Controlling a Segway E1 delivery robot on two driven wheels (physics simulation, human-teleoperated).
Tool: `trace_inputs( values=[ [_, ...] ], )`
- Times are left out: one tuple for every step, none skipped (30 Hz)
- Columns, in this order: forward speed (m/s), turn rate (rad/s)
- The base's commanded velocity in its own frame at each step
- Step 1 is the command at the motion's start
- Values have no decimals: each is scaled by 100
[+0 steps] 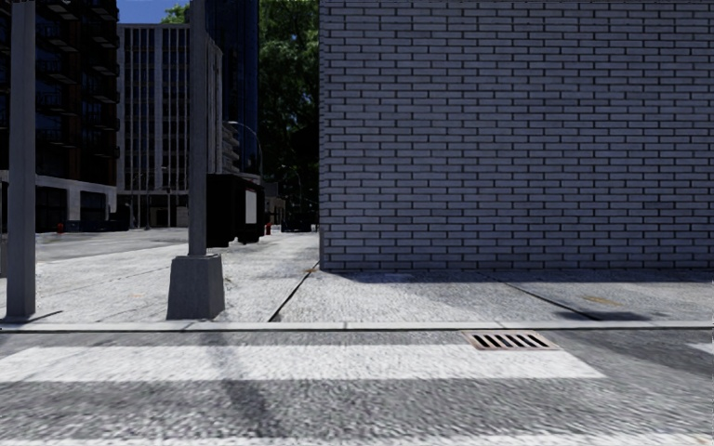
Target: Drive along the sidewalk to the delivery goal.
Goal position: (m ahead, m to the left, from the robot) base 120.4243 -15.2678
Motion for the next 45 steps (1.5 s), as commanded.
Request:
trace_inputs(
  values=[
    [200,18],
    [200,18],
    [200,18],
    [200,18],
    [200,18],
    [200,22],
    [200,26],
    [200,26],
    [200,27],
    [200,27],
    [200,28],
    [200,28],
    [200,28],
    [200,28],
    [200,28],
    [200,28],
    [200,28],
    [200,28],
    [200,17],
    [200,17],
    [200,7],
    [200,0],
    [200,0],
    [200,0],
    [200,0],
    [200,0],
    [200,0],
    [200,0],
    [200,0],
    [200,11],
    [156,35],
    [156,35],
    [155,35],
    [155,36],
    [155,36],
    [155,37],
    [155,37],
    [155,39],
    [155,39],
    [155,44],
    [155,46],
    [155,47],
    [155,47],
    [155,47],
    [155,48]
  ],
)
